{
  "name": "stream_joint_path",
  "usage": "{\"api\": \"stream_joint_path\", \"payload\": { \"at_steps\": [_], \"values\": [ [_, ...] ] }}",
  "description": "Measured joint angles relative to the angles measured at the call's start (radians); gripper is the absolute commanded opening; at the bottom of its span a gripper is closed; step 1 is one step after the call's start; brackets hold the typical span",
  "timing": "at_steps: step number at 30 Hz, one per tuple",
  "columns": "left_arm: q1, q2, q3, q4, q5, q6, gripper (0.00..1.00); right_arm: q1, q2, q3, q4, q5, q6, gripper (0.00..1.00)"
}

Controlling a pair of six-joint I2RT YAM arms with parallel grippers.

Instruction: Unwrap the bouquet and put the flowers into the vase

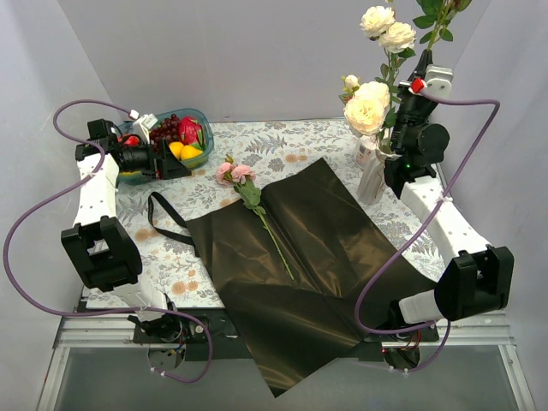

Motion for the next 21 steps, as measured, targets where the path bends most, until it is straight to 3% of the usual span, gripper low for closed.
{"api": "stream_joint_path", "payload": {
  "at_steps": [3, 7, 10, 15, 21],
  "values": [
    [0.000, 0.000, 0.009, -0.003, 0.000, 0.004, 0.98, 0.000, 0.000, -0.011, -0.004, 0.018, 0.011, 0.01],
    [0.000, 0.000, 0.010, -0.002, 0.001, 0.003, 0.98, 0.000, -0.011, -0.011, -0.047, 0.061, 0.034, 0.56],
    [0.000, 0.000, 0.010, 0.001, 0.002, 0.002, 0.98, 0.001, -0.010, 0.039, -0.158, 0.106, 0.060, 0.69],
    [0.000, 0.000, 0.010, -0.002, 0.001, 0.000, 0.98, 0.001, -0.010, 0.135, -0.312, 0.151, 0.094, 0.79],
    [0.000, 0.000, 0.010, -0.003, -0.004, -0.001, 0.98, 0.002, 0.025, 0.347, -0.605, 0.171, 0.157, 0.79]
  ]
}}
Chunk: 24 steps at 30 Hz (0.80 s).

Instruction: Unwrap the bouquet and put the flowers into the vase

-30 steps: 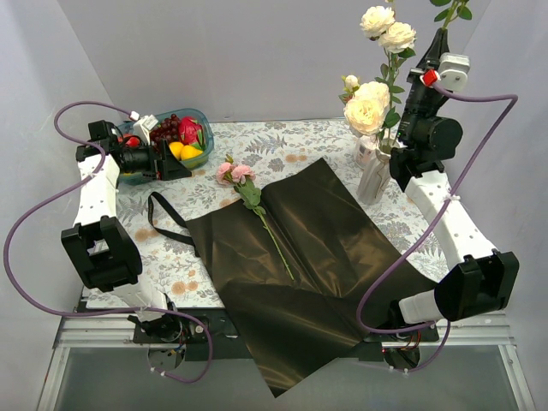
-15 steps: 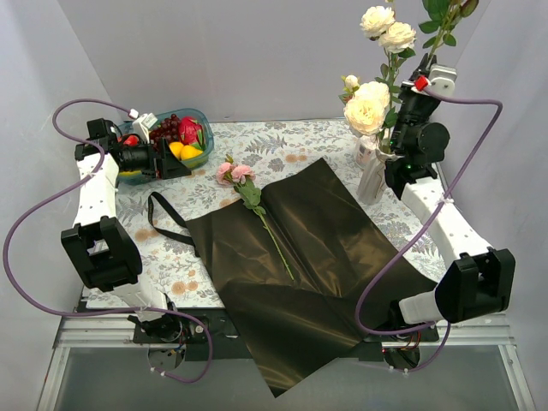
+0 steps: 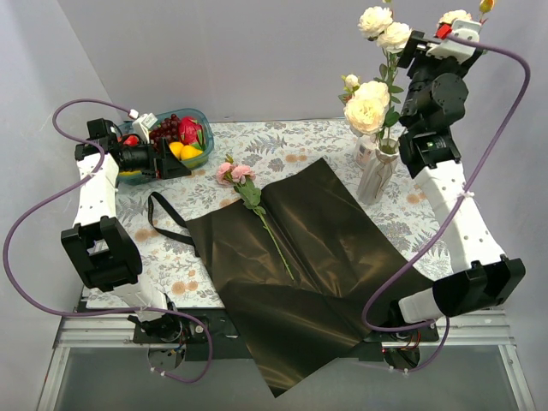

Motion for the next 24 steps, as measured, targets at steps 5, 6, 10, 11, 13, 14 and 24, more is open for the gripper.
{"api": "stream_joint_path", "payload": {
  "at_steps": [5, 6, 10, 11, 13, 14, 24],
  "values": [
    [0.000, 0.000, 0.000, -0.008, -0.004, 0.000, 0.98, 0.025, -0.040, 0.066, -0.217, -0.045, 0.090, 0.80],
    [0.000, 0.000, 0.000, -0.010, -0.004, 0.000, 0.98, 0.036, -0.051, 0.073, -0.257, -0.063, 0.107, 0.80],
    [0.000, -0.002, 0.000, -0.014, -0.007, -0.003, 0.98, 0.159, -0.040, 0.223, -0.426, -0.074, 0.095, 0.80],
    [0.000, -0.003, 0.000, -0.014, -0.009, -0.005, 0.98, 0.212, -0.013, 0.306, -0.463, -0.060, 0.067, 0.80],
    [0.000, -0.005, 0.007, -0.024, -0.021, -0.008, 0.98, 0.327, 0.035, 0.441, -0.475, -0.042, 0.005, 0.80],
    [0.000, -0.005, 0.015, -0.030, -0.027, -0.007, 0.98, 0.386, 0.041, 0.473, -0.467, -0.040, -0.031, 0.80],
    [0.000, -0.033, 0.033, -0.016, -0.074, -0.056, 0.98, 0.699, -0.014, 0.401, -0.442, -0.425, -0.204, 0.84]
  ]
}}
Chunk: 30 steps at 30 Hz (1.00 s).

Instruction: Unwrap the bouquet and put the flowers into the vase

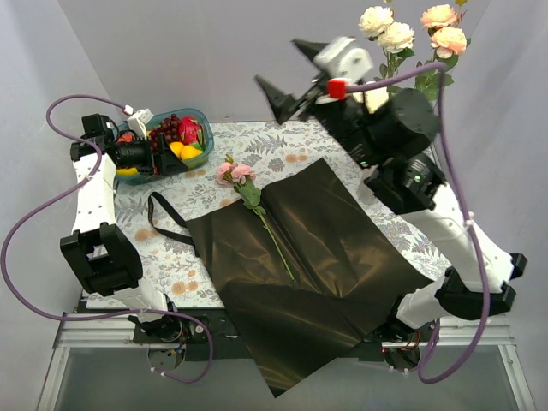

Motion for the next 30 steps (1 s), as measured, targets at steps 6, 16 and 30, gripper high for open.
{"api": "stream_joint_path", "payload": {
  "at_steps": [6, 16, 30],
  "values": [
    [0.004, 0.005, 0.000, 0.046, -0.080, -0.092, 0.98, 0.071, 0.154, -0.001, -0.132, -0.095, 0.042, 0.82],
    [0.022, 0.006, -0.048, 0.140, -0.200, -0.177, 0.98, 0.046, 0.449, -0.431, -0.292, -0.067, 0.248, 0.68],
    [0.022, 0.006, -0.054, 0.125, -0.219, -0.146, 0.98, -0.068, 0.616, -0.410, -0.301, -0.034, 0.398, 0.61]
  ]
}}
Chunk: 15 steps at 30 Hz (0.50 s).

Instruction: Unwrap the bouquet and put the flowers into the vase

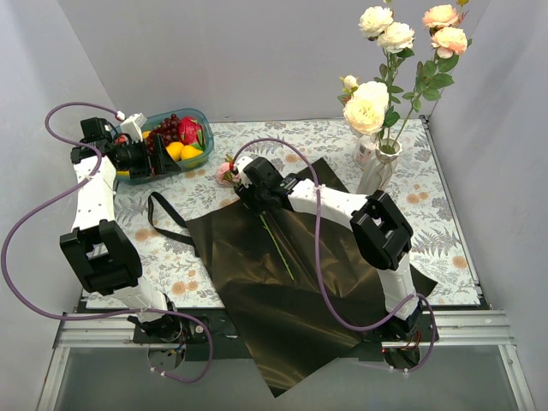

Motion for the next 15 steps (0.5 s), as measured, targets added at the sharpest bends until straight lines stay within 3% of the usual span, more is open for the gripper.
{"api": "stream_joint_path", "payload": {
  "at_steps": [15],
  "values": [
    [0.000, 0.000, 0.000, -0.019, 0.001, 0.032, 0.98, -0.013, 0.058, -0.035, 0.019, -0.043, 0.035, 0.62]
  ]
}}
